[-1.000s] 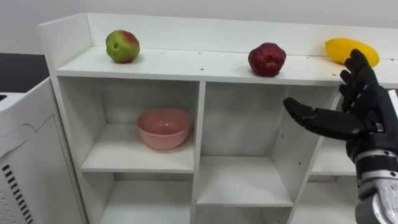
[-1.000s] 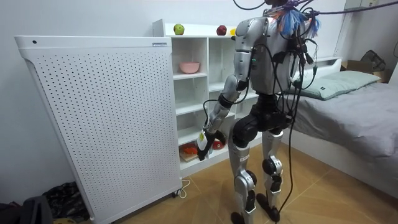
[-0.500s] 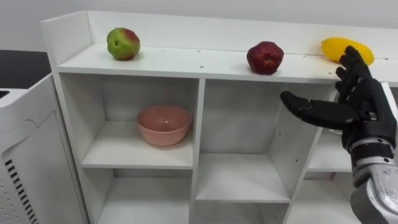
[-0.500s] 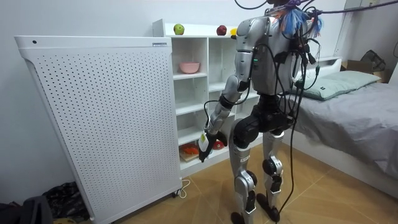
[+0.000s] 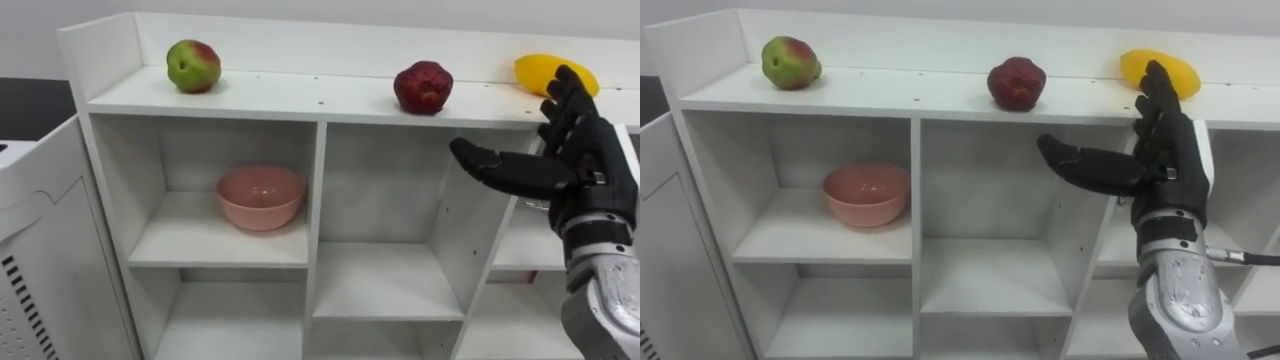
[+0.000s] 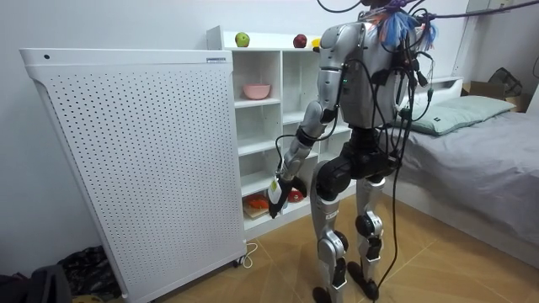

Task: Arrange fruit in the closet

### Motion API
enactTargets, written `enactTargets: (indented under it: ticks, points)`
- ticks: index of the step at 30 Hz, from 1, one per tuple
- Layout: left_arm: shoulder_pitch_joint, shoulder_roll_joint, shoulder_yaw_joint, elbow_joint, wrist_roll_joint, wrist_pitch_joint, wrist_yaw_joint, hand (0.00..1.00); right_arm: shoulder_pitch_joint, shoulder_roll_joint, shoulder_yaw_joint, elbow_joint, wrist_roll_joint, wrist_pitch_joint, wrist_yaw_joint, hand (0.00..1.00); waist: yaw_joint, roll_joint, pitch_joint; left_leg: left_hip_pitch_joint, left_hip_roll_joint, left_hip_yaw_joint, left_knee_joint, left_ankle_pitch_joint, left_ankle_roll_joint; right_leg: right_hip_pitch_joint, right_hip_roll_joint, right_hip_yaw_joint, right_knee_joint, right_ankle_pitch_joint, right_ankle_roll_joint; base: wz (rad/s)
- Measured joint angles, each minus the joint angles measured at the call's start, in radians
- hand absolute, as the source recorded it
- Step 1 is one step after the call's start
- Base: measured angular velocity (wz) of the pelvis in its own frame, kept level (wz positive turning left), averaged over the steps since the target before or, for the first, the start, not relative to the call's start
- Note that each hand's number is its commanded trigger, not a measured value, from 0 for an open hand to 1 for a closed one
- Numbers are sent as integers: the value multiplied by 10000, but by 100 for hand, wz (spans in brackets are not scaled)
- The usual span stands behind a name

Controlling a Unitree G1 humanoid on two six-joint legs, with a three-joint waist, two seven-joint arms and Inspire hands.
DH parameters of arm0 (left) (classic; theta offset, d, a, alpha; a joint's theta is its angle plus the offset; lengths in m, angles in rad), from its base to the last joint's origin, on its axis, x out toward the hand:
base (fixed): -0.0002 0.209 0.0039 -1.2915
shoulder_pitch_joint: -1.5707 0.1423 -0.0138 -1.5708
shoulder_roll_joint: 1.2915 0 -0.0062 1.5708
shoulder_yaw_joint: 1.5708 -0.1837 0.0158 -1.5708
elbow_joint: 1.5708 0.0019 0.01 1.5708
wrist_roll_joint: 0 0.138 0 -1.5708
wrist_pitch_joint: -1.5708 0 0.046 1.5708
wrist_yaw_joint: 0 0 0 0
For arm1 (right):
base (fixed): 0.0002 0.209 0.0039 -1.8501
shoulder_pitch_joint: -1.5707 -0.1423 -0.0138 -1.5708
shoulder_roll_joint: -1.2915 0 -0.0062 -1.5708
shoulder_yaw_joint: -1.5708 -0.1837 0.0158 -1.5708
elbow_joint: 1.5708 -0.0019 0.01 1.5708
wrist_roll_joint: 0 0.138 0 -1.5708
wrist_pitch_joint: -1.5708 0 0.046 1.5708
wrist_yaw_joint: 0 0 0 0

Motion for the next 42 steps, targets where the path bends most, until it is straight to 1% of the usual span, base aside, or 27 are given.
enactTargets:
  ticks: [5, 8, 11, 13, 14, 15, 17, 20, 27, 29, 32, 34, 36, 42]
  points:
    - [1, 0, -1, 1, -3, 7, 0, 0, -19, 0, 0, -3, -1, -1, 10, 0, 11, 61, -26, 54, 5, 18, 1, 1, 1, 0, -2, 3, 5, 0, 0, 0]
    - [8, 0, -1, -1, 6, 7, 0, 0, -50, -1, 2, -116, -1, -1, 11, 0, 18, 135, -60, 47, 26, 19, -12, 1, 1, -1, -3, -33, 5, 0, 0, 0]
    - [16, 3, -5, -34, -61, 9, -3, 0, -436, -35, 0, -507, 18, -28, 5, 0, 22, 212, -68, 61, 24, 18, -25, 2, -1, 4, -1, -125, 4, 0, 0, 1]
    - [14, 9, -29, -101, -99, 8, -7, 0, -882, -38, 18, -944, 61, -189, -1, 0, 39, 211, -67, 77, 21, -14, -31, 5, -7, 40, 6, -305, 2, 0, 0, 7]
    - [14, 8, -34, -105, -103, 8, -12, 0, -996, -38, 30, -999, 66, -298, -2, 0, 39, 208, -68, 81, 22, -30, -31, 5, -8, 52, 5, -320, 0, 0, 0, 9]
    - [15, 8, -46, -106, -105, 8, -16, 0, -1181, -47, 60, -1055, 81, -491, 0, 0, 38, 197, -65, 100, 20, -67, -30, 6, -8, 96, 4, -339, -24, 0, 0, 10]
    - [22, 11, -107, -113, -148, 8, 3, 0, -1220, -75, 149, -1263, 62, -596, -27, 0, 51, 168, -66, 172, 22, -129, -61, 5, -8, 229, -5, -356, -163, 0, 0, 8]
    - [58, 13, -241, -178, -149, 8, 15, 0, -1219, -76, 434, -1359, -21, -681, 28, 0, 63, 148, -53, 214, 26, -136, -76, 5, -7, 279, -26, -371, -175, -1, 2, 0]
    - [55, 13, -240, -206, -137, 5, 20, 0, -1219, -124, 484, -1352, 63, -695, 236, 0, 55, 144, -40, 213, 28, -166, -117, 3, -7, 314, -16, -437, -177, -1, 2, 0]
    - [31, 14, -237, -206, -69, 5, 18, 0, -1220, -178, 489, -1308, -17, -708, 267, 0, 79, 141, -37, 220, 24, -169, -154, 3, -8, 327, -9, -514, -172, -1, 2, 0]
    - [7, 11, -237, -201, -20, 6, 14, 0, -1246, -366, 491, -859, -183, -803, 409, 0, 105, 95, -10, 229, 6, -169, -164, 3, -8, 328, -9, -561, -170, -1, 2, 0]
    - [8, 12, -239, -194, -98, 10, 17, 0, -1398, -447, 485, -138, -181, -781, 498, 0, 105, 31, 37, 221, 9, -170, -163, 3, -8, 317, -16, -546, -173, -1, 2, 0]
    - [8, 11, -241, -196, -105, 16, 18, 0, -1409, -451, 485, 65, -181, -686, 517, 0, 97, 4, 51, 206, 17, -170, -167, 3, -8, 284, -16, -547, -173, -2, 3, 0]
    - [-8, 13, -241, -198, -96, 31, 16, 0, -1845, -454, 505, 433, -160, -683, 590, 0, 147, -9, 43, 106, 1, -175, -155, 5, -8, 145, -10, -560, -177, -2, 3, 0]
